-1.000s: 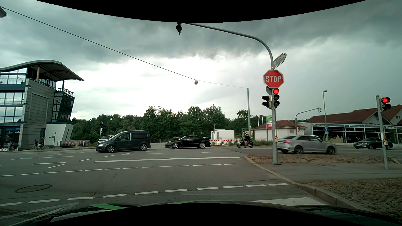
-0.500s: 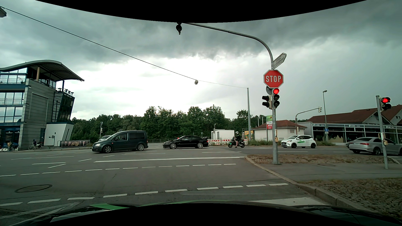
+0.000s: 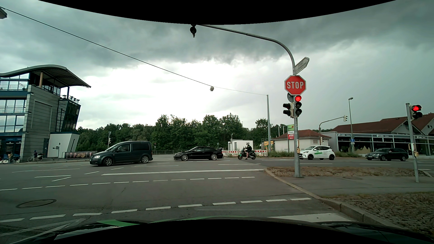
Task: Follow the waypoints while adhering to traffic rules and regulations
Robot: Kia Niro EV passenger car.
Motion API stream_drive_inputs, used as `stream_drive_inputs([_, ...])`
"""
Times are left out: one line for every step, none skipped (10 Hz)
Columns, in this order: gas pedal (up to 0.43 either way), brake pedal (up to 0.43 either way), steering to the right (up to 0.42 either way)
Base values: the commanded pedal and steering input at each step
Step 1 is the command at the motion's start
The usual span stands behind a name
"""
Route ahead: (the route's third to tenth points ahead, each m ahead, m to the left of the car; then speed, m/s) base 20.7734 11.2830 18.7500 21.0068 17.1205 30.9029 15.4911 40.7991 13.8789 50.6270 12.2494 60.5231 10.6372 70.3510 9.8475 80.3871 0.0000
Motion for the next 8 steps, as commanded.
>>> stream_drive_inputs([0.000, 0.329, -0.095])
stream_drive_inputs([0.000, 0.323, -0.095])
stream_drive_inputs([0.000, 0.329, -0.095])
stream_drive_inputs([0.000, 0.329, -0.095])
stream_drive_inputs([0.000, 0.329, -0.095])
stream_drive_inputs([0.000, 0.329, -0.095])
stream_drive_inputs([0.000, 0.329, -0.094])
stream_drive_inputs([0.000, 0.329, -0.095])
